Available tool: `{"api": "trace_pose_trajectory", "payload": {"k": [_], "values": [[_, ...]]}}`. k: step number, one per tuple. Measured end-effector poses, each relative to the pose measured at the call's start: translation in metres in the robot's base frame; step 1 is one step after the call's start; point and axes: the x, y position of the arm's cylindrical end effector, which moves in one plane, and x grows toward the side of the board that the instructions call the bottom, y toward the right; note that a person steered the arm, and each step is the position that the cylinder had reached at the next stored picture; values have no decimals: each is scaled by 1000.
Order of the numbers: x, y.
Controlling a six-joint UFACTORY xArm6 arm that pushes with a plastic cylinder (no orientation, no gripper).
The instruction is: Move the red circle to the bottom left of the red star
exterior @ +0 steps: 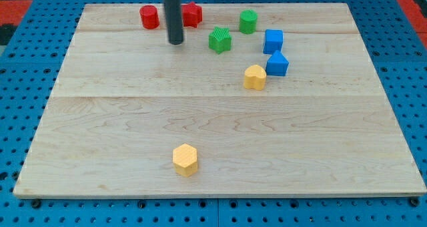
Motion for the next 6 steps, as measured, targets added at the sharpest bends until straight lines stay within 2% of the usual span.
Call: {"api": "trace_pose_trajectory", "payload": {"k": [1,2,3,4,6], "values": [[0,-58],[-17,-119],[-56,-131],[-82,-125],[-84,-45]]}}
